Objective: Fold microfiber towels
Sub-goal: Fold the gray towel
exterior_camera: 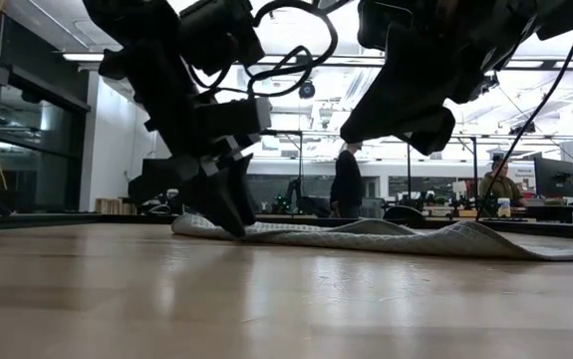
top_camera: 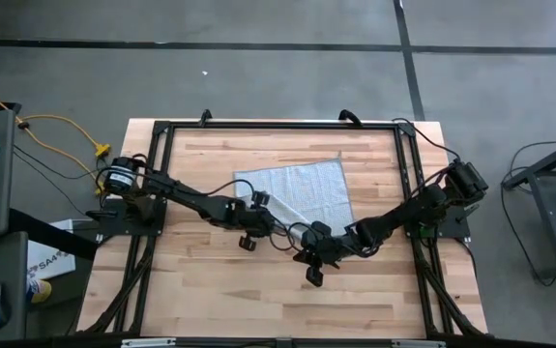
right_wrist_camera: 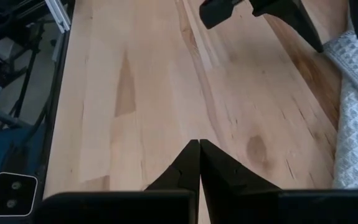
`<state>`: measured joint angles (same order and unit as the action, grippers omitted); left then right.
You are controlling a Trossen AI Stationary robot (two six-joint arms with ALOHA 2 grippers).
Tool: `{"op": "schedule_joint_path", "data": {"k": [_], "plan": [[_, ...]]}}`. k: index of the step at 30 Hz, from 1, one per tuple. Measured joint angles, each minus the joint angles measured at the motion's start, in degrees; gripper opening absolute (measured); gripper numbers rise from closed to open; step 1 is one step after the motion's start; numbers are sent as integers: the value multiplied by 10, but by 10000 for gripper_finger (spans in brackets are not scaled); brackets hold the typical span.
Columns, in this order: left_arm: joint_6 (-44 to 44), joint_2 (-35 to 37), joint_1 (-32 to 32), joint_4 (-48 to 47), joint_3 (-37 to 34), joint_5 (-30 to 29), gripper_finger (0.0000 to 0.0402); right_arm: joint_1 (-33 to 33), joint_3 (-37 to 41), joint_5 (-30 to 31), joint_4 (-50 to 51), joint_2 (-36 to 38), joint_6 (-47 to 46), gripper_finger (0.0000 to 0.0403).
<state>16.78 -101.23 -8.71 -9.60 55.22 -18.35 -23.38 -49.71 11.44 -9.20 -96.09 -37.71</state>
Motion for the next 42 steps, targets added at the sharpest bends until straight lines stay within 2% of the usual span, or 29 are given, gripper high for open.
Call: {"op": "schedule_joint_path", "data": {"k": [6, 16, 27, 34, 40, 42], "plan": [[-8, 0, 0, -8, 0, 28, 110, 0, 0, 0, -2, 0, 0, 2], [-6, -18, 1, 12, 0, 26, 60, -2, 0, 0, -5, 0, 3, 2], [20, -38, 0, 31, 2, 20, 61, -7, 0, -1, -5, 0, 1, 2], [-7, -49, 1, 12, 2, 25, 72, -7, 0, 0, -5, 0, 0, 2], [-10, -56, 0, -2, 2, 29, 13, -7, 0, -1, -5, 0, 0, 2], [-14, -56, 0, -4, 2, 28, 6, -7, 0, 0, -5, 0, 0, 2]]}}
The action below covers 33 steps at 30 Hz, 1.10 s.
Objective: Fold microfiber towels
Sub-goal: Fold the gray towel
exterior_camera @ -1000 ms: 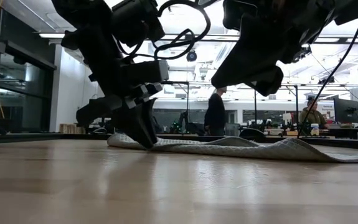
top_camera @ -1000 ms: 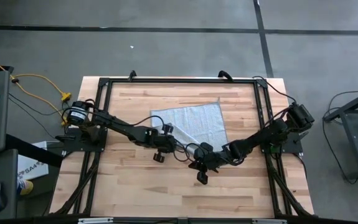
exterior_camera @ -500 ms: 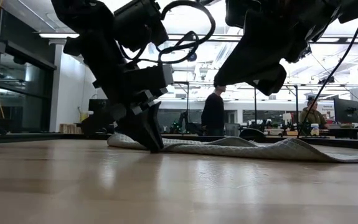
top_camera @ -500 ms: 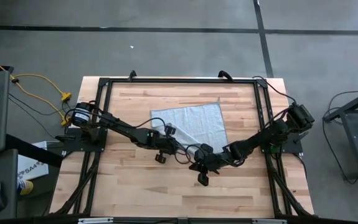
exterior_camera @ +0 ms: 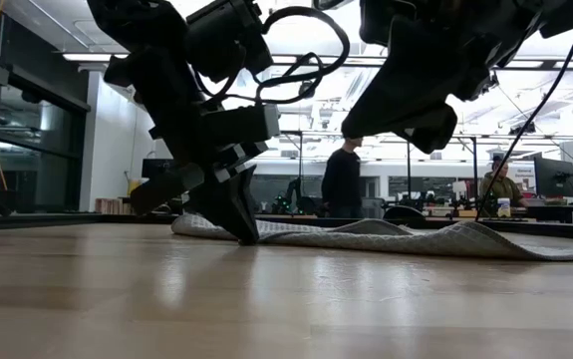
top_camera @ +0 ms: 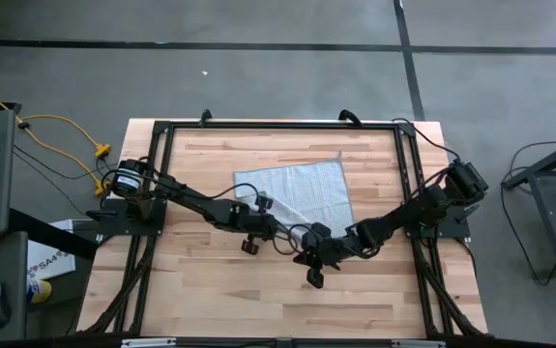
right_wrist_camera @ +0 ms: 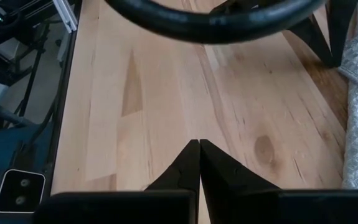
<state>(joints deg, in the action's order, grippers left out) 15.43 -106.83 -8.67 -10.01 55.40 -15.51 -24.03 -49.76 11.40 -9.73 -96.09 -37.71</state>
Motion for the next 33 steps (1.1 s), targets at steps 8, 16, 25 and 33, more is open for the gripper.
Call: {"op": "schedule_joint_path", "data": {"k": [8, 16, 25, 33], "plan": [[-29, 13, -10, -12, -1, -5, 2, 0, 0, 0, 0, 0, 0, 2], [-78, 47, -48, -82, -3, -4, 1, 0, 0, 0, 0, 0, 3, 2], [-135, 49, -60, -117, -2, 54, 0, 0, 0, 0, 0, 0, 4, 2], [-192, 48, -67, -116, -2, 229, 0, 0, 0, 0, 0, 0, 19, 2]]}}
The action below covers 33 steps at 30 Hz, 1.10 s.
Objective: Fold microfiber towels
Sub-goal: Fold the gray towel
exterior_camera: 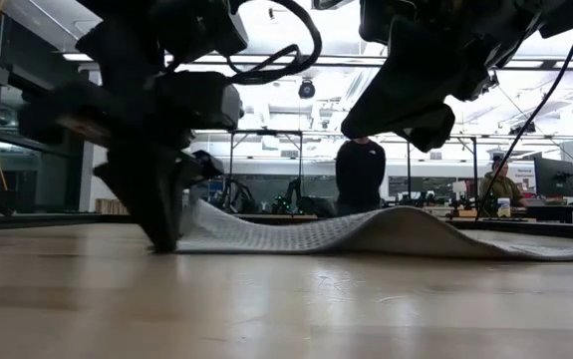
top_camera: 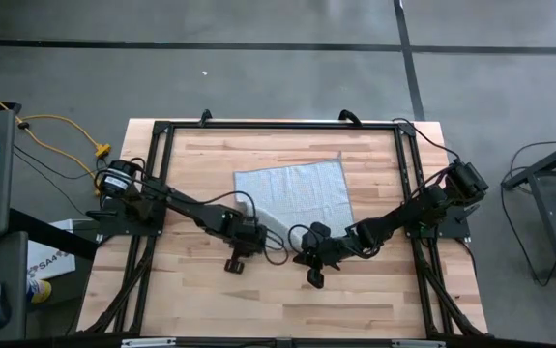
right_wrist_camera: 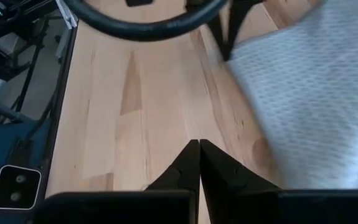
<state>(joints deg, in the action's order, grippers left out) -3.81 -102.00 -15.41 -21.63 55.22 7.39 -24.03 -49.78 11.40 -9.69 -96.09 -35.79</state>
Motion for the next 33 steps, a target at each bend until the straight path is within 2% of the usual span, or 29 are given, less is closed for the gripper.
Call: {"op": "schedule_joint_path", "data": {"k": [4, 17, 22, 33], "plan": [[-25, 0, -22, 0, 0, 29, 0, -1, 0, 0, 0, 0, 12, 2], [-127, -1, -87, 7, 0, 29, 0, -22, 0, 4, -33, 0, 22, 2], [-154, -1, -112, 7, 0, 27, 0, -30, 0, 5, -64, 0, 31, 2], [-201, 0, -153, -5, -13, 19, 0, -30, 0, 5, -65, 0, 25, 2]]}}
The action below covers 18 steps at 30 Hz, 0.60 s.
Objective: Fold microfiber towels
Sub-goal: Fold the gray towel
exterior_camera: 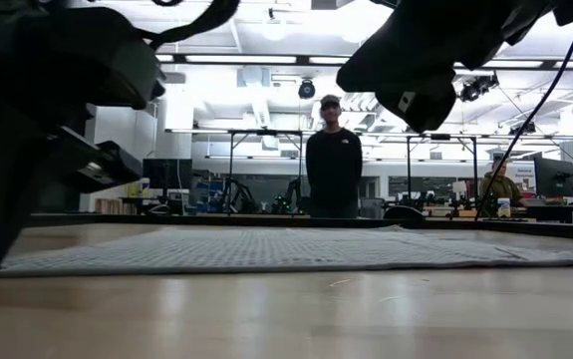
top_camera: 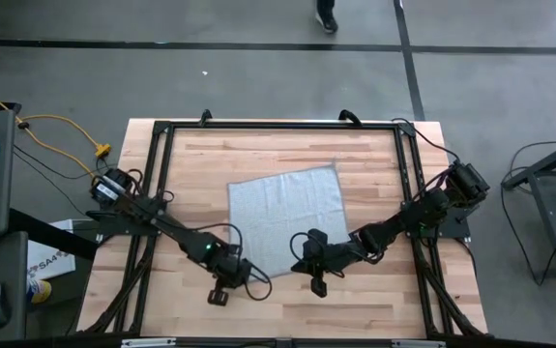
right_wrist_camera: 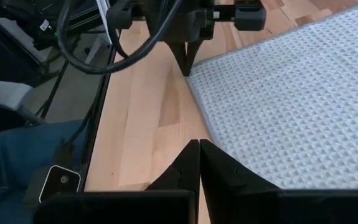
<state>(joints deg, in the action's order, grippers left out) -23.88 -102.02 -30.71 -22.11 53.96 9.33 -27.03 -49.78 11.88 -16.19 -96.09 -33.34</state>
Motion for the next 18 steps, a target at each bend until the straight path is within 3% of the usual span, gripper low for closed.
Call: {"op": "schedule_joint_path", "data": {"k": [7, 18], "plan": [[-34, 1, -13, -17, -13, -39, 0, -1, 0, -3, 0, 0, 0, 2], [27, 13, -12, -42, 23, -131, 29, -11, 0, -29, 1, 0, 0, 2]]}}
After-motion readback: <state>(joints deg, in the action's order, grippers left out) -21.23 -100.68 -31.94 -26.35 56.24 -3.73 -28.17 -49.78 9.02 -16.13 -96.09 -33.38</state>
